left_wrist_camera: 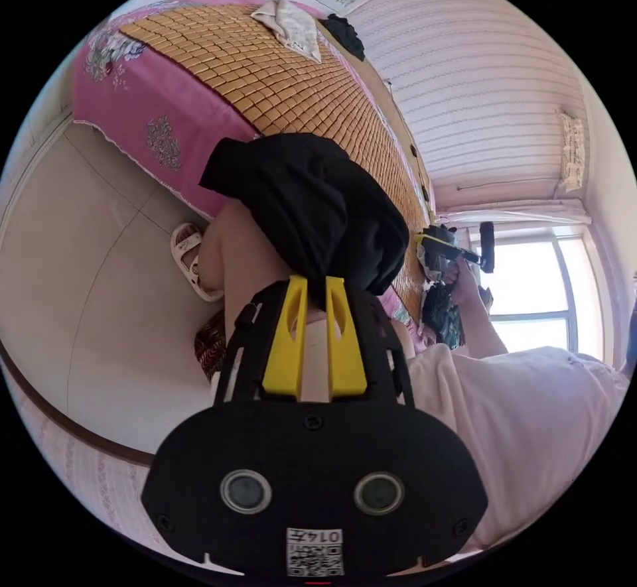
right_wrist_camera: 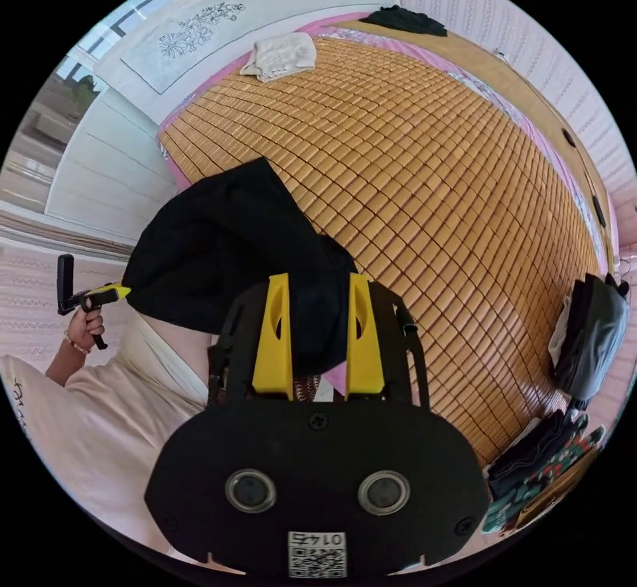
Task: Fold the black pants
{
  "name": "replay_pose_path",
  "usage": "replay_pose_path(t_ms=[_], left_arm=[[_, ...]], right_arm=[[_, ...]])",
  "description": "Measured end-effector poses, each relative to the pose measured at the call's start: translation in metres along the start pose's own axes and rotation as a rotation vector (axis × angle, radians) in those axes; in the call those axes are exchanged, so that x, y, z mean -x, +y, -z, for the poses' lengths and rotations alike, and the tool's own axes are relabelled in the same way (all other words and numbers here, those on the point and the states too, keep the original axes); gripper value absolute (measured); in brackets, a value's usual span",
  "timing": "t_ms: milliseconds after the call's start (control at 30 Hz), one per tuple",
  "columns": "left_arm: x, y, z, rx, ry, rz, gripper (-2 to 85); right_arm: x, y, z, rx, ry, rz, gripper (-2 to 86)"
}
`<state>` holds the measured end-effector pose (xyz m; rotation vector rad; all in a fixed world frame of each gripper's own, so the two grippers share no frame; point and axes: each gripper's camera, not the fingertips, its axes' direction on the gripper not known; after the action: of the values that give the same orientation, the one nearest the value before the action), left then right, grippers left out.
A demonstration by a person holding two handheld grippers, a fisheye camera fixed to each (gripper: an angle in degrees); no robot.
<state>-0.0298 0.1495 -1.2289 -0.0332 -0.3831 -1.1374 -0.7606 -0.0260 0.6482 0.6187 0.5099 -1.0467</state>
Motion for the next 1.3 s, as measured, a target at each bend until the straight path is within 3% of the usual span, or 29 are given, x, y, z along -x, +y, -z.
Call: replay_pose_path(t_ms=[100, 200, 267, 367, 500, 533, 600, 700, 867, 900, 1300], left_arm=[[-0.011, 0.007, 0.016, -0.023, -0.021, -0.022, 6.2], [-0.02, 0.013, 0.037, -0.062, -0.053, -0.006, 6.5], [-0.029, 0.012, 0.046, -0.149, -0.095, -0.005, 9.8], [-0.036, -0.006, 0.022, -0.142, -0.049, 0.055, 14.4], [-0.054, -0.025, -0.028, -0.05, 0.05, 0.068, 6.6], [-0.068, -0.027, -0.038, -0.034, 0.033, 0.049, 0.6], [-0.102, -0.024, -0.044, -0.035, -0.035, -0.006, -0.4], [-0.192, -0.009, -0.042, -0.052, -0.234, -0.252, -0.8], [-0.363, 0.026, -0.089, 0.078, -0.76, -0.764, -1.0], [-0.375, 0.029, -0.094, 0.084, -0.791, -0.793, -1.0], [-0.582, 0.105, -0.104, -0.042, -0.704, -1.058, -1.0]], right_arm=[[0.024, -0.039, 0.01, -0.042, -0.124, 0.055, 13.6], [0.046, -0.073, 0.004, -0.066, -0.089, 0.09, 13.8], [0.054, -0.094, -0.027, 0.038, -0.04, 0.085, 14.2], [0.059, -0.095, -0.062, 0.199, -0.052, 0.063, 13.4], [0.067, -0.076, -0.058, 0.208, -0.025, 0.061, 6.5], [0.067, -0.068, -0.047, 0.184, -0.039, 0.061, 3.9], [0.061, -0.054, -0.02, 0.102, -0.09, 0.038, 1.9], [0.048, -0.021, 0.041, -0.068, -0.16, 0.001, 0.9], [0.032, 0.064, 0.175, -0.4, -0.219, -0.043, 0.5], [0.031, 0.074, 0.189, -0.435, -0.217, -0.044, 0.5], [0.006, 0.233, 0.366, -0.868, -0.076, -0.19, 0.4]])
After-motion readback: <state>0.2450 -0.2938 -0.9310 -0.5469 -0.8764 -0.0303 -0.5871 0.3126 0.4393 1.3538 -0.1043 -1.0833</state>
